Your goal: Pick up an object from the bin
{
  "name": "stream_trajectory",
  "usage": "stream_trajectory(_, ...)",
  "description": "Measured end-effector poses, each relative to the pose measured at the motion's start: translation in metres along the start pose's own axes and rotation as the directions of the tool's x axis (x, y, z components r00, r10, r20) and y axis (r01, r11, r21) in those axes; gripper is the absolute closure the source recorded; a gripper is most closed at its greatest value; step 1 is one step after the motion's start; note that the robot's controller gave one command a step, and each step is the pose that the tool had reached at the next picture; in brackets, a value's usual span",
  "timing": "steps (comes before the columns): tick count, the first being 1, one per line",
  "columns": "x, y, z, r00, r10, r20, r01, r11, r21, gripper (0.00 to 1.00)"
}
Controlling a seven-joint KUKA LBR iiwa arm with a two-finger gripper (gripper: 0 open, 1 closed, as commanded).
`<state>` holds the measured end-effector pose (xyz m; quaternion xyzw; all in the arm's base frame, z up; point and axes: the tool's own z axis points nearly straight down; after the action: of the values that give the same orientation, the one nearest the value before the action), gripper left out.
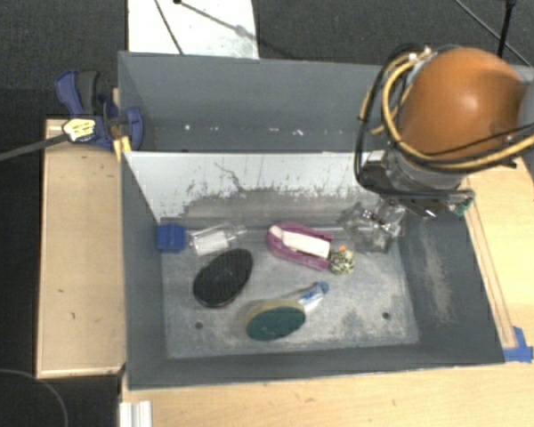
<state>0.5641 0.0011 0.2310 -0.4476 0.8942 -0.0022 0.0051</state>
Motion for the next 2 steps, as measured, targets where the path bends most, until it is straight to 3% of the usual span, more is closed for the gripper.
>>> stream_trajectory(1, -0.0317, 0.0005, 0.064, 0.991, 0.134, -0.008, -0.134, 0.991, -0.01, 1.0)
stream_trajectory(2, -0.031, -0.0008, 0.0616, 0.99, 0.139, -0.006, -0.139, 0.99, -0.007, 0.0)
